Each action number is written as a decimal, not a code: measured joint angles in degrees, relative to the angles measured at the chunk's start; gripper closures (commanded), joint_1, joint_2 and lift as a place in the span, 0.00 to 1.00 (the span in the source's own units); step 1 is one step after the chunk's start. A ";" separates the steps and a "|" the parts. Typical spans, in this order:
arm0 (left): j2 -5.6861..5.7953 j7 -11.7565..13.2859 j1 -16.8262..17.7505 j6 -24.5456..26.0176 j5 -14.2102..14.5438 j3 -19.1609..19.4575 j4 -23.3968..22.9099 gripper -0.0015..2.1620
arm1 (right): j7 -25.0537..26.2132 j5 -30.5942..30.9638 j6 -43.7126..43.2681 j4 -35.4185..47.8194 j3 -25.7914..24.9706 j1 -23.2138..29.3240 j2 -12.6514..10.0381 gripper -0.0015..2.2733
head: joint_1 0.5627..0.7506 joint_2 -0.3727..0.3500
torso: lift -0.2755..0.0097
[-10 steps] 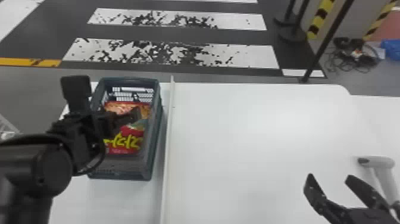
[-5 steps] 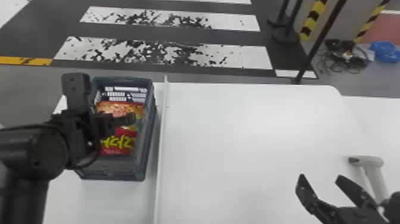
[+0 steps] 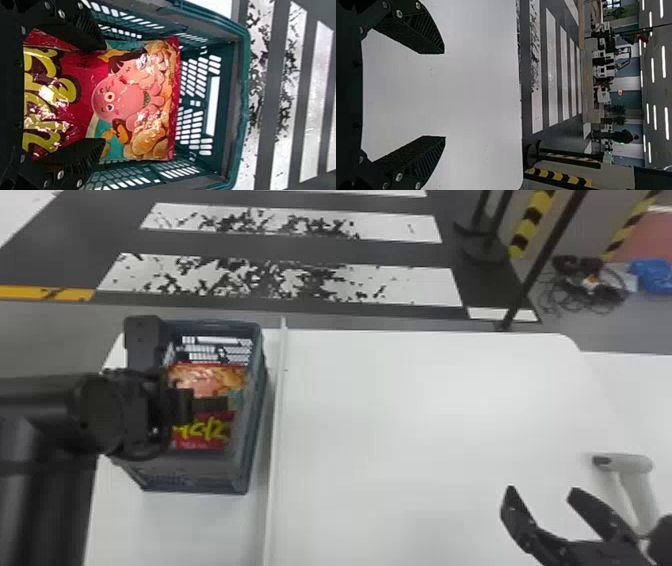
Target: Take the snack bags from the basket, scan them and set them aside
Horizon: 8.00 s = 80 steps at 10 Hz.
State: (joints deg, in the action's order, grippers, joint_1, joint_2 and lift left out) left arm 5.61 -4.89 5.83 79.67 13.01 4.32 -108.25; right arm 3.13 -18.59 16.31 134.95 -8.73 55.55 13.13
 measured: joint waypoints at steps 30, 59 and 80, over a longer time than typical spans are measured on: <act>0.44 -8.36 -10.46 3.15 -4.53 0.78 -26.87 0.78 | -0.26 -4.61 -1.58 -0.22 -0.94 0.88 -0.47 0.08 | 0.70 0.56 | 0.70; -4.26 19.80 -5.07 -18.65 2.05 -28.70 -5.29 0.77 | -0.31 -5.23 -20.00 -3.39 -8.33 -0.88 -1.14 0.08 | 0.70 0.03 | 0.70; -3.35 14.19 -14.43 -46.64 -3.76 -25.92 -5.96 0.03 | -0.41 -5.43 -21.73 -5.79 -7.25 -2.67 -0.76 0.08 | 0.70 0.03 | 0.70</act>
State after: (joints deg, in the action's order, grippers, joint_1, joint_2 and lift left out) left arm 2.27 9.30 -8.59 33.03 9.25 -21.60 -114.21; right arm 2.72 -24.02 -5.42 129.16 -15.98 52.88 12.37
